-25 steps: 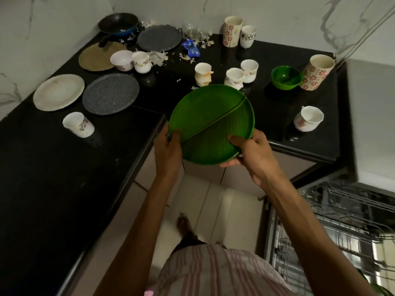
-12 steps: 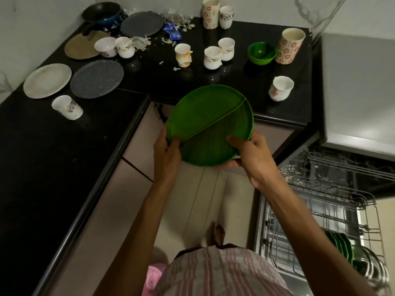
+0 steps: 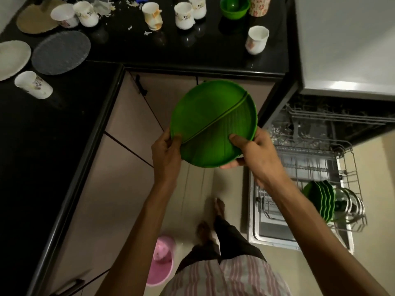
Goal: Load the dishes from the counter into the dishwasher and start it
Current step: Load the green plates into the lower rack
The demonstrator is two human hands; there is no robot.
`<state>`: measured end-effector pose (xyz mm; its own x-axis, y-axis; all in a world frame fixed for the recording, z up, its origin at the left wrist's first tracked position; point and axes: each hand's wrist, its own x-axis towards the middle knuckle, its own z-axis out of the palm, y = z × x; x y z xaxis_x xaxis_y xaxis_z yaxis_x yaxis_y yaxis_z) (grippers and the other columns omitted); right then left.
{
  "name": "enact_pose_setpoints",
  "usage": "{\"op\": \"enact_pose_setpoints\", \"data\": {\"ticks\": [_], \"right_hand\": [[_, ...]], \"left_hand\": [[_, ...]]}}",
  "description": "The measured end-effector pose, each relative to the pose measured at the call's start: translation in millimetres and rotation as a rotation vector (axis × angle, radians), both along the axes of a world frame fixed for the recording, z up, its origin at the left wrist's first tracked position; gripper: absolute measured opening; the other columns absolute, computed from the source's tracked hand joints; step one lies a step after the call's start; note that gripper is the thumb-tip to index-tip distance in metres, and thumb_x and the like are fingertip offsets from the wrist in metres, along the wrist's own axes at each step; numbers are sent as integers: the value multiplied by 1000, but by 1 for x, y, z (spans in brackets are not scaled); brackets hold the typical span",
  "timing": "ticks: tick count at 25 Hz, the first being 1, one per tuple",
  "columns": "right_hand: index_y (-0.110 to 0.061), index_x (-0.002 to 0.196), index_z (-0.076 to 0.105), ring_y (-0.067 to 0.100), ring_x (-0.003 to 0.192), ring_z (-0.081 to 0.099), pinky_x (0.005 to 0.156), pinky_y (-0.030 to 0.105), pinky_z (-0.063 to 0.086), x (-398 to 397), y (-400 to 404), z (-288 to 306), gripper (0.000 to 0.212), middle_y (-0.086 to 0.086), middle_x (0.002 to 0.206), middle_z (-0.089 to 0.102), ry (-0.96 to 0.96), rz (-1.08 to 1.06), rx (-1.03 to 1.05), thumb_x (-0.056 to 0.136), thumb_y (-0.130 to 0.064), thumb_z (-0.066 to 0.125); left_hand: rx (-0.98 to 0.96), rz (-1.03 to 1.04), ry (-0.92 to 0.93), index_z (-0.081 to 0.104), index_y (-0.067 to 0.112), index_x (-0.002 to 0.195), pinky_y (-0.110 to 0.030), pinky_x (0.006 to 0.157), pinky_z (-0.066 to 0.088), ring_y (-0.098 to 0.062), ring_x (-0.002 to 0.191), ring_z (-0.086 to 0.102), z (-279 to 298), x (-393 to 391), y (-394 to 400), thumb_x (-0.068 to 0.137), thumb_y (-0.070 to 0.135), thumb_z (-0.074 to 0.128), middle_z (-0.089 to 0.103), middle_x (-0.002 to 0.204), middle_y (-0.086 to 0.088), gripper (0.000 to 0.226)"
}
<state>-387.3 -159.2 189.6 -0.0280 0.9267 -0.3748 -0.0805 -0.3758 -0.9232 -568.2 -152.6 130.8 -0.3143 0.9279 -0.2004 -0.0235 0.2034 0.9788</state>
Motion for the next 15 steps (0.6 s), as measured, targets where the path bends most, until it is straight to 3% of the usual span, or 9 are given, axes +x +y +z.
{"op": "enact_pose_setpoints", "data": {"ticks": [5,9,15], "right_hand": [[-7,107,58,24,79,73,55,38,61,21,-37,-10,15,2,98,70,-24,-49,-22,99,0,48],[-6,109,56,16,77,72,54,36,60,45,-50,-19,17,2,99,67,-77,-71,-72,95,2,52],[-3,117,56,22,78,73,54,36,60,90,-66,-48,20,4,102,68,-109,-67,-155,97,-1,51]], "left_hand": [[-38,-64,-10,65,24,122,-52,92,53,-23,102,68,-24,22,-24,100,18,49,72,111,-5,28],[-63,-136,-40,58,16,133,-48,100,50,-19,112,65,-40,44,-30,102,15,47,69,120,-2,33],[-87,-219,-68,56,12,135,-40,101,49,-18,116,63,-80,88,-37,102,13,48,67,124,-2,34]]}}
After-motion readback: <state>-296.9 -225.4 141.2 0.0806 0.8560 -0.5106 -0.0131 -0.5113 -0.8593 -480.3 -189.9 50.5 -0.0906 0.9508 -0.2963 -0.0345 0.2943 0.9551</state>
